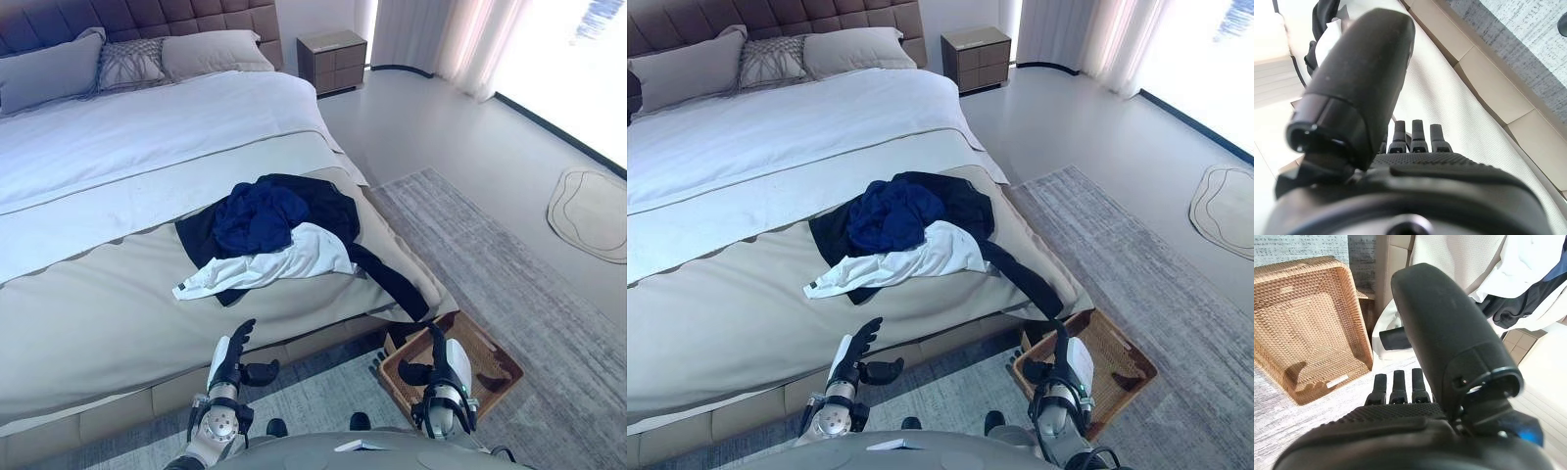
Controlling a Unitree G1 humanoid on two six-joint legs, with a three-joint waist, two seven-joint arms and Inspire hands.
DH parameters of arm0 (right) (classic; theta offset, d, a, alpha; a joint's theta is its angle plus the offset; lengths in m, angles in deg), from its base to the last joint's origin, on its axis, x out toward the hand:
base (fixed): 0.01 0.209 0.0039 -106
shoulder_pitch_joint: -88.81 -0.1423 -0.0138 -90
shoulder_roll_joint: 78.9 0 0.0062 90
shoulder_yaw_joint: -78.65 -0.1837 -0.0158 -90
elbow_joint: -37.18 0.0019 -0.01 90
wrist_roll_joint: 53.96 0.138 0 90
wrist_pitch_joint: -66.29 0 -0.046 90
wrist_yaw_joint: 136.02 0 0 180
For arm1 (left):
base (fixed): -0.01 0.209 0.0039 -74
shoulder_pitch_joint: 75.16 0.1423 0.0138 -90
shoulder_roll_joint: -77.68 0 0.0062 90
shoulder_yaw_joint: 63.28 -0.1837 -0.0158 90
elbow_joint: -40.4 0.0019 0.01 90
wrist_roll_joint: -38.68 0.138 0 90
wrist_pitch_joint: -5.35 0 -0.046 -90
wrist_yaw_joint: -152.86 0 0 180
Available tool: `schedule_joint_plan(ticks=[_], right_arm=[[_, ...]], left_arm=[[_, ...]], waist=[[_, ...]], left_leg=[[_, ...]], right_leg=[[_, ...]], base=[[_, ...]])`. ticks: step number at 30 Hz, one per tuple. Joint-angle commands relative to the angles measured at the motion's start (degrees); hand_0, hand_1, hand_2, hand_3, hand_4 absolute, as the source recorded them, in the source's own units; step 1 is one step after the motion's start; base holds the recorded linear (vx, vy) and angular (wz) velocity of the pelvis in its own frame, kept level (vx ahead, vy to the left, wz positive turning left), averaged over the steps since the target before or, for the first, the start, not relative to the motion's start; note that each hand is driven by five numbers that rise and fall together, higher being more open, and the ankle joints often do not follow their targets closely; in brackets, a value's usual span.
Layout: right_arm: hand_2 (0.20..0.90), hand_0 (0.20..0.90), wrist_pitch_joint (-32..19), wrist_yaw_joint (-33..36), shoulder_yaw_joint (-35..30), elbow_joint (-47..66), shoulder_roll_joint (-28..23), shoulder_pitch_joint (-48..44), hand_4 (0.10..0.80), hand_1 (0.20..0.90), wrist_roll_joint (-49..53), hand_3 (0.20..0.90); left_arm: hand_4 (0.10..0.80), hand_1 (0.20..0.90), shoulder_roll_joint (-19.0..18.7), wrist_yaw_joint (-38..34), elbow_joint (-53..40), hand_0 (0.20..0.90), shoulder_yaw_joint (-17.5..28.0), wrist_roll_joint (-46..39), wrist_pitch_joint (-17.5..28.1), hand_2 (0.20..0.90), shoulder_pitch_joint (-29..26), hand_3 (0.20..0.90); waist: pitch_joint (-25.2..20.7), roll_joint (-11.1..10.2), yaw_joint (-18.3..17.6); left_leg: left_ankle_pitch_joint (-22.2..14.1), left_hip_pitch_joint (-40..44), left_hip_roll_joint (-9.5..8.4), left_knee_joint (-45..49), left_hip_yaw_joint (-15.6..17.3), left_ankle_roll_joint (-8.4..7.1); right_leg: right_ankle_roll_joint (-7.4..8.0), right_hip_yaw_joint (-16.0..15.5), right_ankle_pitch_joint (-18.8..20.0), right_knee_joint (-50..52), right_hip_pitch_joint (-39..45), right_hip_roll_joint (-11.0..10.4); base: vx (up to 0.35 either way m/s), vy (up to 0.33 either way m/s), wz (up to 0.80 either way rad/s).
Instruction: Pick up the clothes from the bed and place them into the basket
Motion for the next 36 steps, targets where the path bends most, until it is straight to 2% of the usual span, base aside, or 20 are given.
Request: schedule_joint_plan(ticks=[1, 8, 36], right_arm=[[0.9, 0.9, -2.75, 1.76, 1.36, 0.08, -0.4, -4.89, 0.8, 0.9, -1.66, 0.9], [0.9, 0.9, -2.03, 2.1, 1.69, 0.72, -0.34, -5.07, 0.8, 0.9, -1.66, 0.9], [0.9, 0.9, -1.73, 3.35, 1.38, -1.38, -0.31, -5.48, 0.8, 0.9, -1.39, 0.9]], left_arm=[[0.8, 0.9, -1.22, -0.14, 0.09, 0.9, -1.33, -0.1, 3.63, 0.9, -5.58, 0.9], [0.8, 0.9, -1.2, 1.5, -0.01, 0.9, -1.35, -1.04, 3.55, 0.9, -5.95, 0.9], [0.8, 0.9, -1.12, -0.26, 0.74, 0.9, -2.4, 1.54, 3.73, 0.9, -5.9, 0.9]], waist=[[0.03, -1.95, 0.39], [0.28, -2.01, 0.34], [0.25, -1.66, 0.51]], left_leg=[[-4.26, 1.56, 1.07, 0.35, -1.47, 0.01], [-4.21, 1.46, 0.98, 0.35, -1.52, 0.04], [-4.21, 1.37, 0.93, 0.35, -1.69, 0.08]], right_leg=[[3.06, 0.21, 0.12, 0.57, 1.63, -3.88], [3.04, 0.33, 0.24, 0.57, 1.51, -3.93], [3.03, 0.19, 0.1, 0.57, 1.51, -3.9]], base=[[0.0, 0.0, 0.0], [0.0, 0.0, 0.0], [0.0, 0.0, 0.0]])
